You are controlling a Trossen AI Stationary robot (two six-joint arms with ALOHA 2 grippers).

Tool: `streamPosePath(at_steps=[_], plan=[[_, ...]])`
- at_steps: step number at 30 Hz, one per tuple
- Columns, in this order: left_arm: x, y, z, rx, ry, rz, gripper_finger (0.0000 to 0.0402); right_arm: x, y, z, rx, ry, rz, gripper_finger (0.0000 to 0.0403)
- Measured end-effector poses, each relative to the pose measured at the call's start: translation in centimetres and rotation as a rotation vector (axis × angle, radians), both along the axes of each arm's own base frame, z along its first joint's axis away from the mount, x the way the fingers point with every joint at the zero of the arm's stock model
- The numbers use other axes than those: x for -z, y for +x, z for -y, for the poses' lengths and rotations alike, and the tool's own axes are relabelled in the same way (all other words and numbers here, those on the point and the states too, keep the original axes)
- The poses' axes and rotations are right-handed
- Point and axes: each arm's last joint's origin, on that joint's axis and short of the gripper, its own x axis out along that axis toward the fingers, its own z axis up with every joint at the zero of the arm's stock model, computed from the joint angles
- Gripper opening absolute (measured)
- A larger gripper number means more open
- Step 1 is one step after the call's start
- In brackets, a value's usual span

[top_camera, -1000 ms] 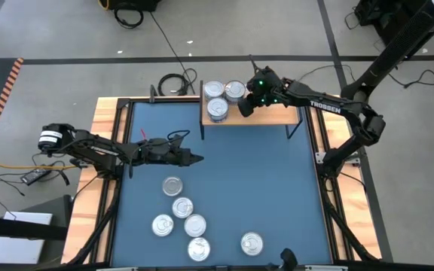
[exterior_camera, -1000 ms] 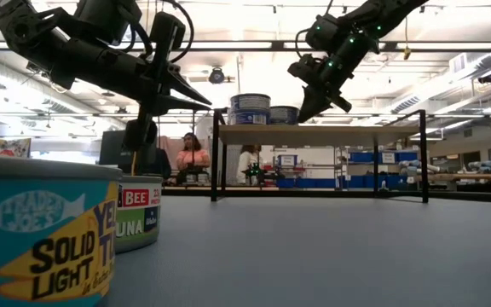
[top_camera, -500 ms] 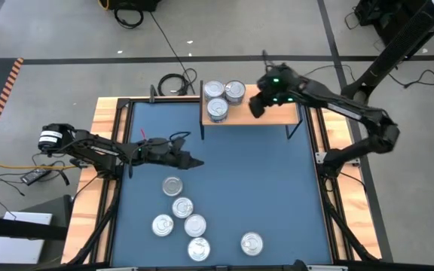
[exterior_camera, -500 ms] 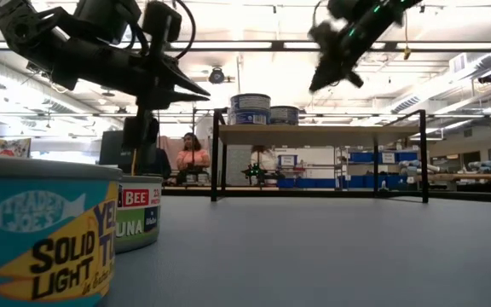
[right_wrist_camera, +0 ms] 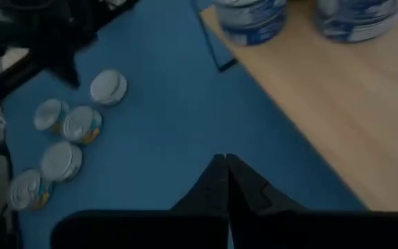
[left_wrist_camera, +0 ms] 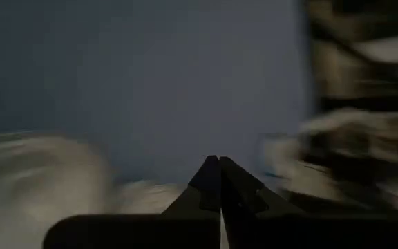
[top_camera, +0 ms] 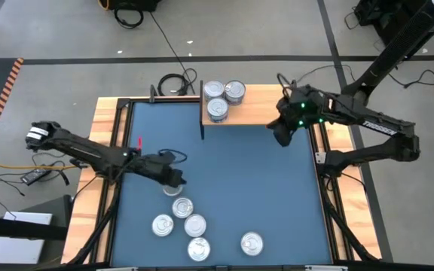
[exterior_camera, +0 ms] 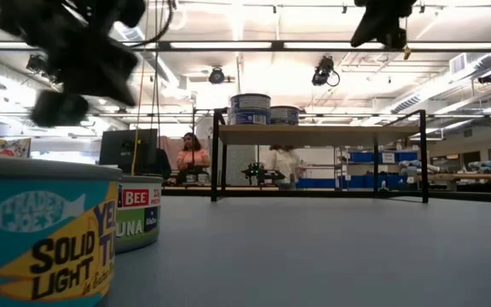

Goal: Stack canned seafood by type on shelf
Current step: Put the yellow blue tuna can on the shelf

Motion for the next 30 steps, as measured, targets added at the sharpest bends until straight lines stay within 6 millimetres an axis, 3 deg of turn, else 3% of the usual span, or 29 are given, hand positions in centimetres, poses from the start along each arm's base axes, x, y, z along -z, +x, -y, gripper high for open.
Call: streamPosePath(at_steps=[5,11,15,20,26,30], plan=[[-2.4,-1.5,1.2,-0.022,0.127,-0.101,0.0001,0.2,0.8,-2.5,-0.061,-0.007,-0.002,0.0000],[0.0,-2.7,2.8,-0.118,0.070,-0.097,0.0001,0.5,0.2,-5.7,-0.101,0.030,0.267,0.0000],[2.5,-3.6,4.3,-0.149,-0.057,0.039,0.0001,3.3,-1.2,-7.3,-0.080,0.168,0.318,0.0000],[2.9,-4.4,5.6,-0.162,-0.101,0.169,0.0000,7.4,-1.5,-9.3,-0.074,0.301,0.336,0.0000],[-0.5,-3.9,7.6,-0.076,0.082,-0.022,0.0000,11.4,-0.4,-11.8,-0.071,0.306,0.252,0.0000],[-2.6,-1.9,9.5,0.033,0.192,-0.161,0.0000,12.2,0.4,-12.9,-0.063,0.271,0.258,0.0000]])
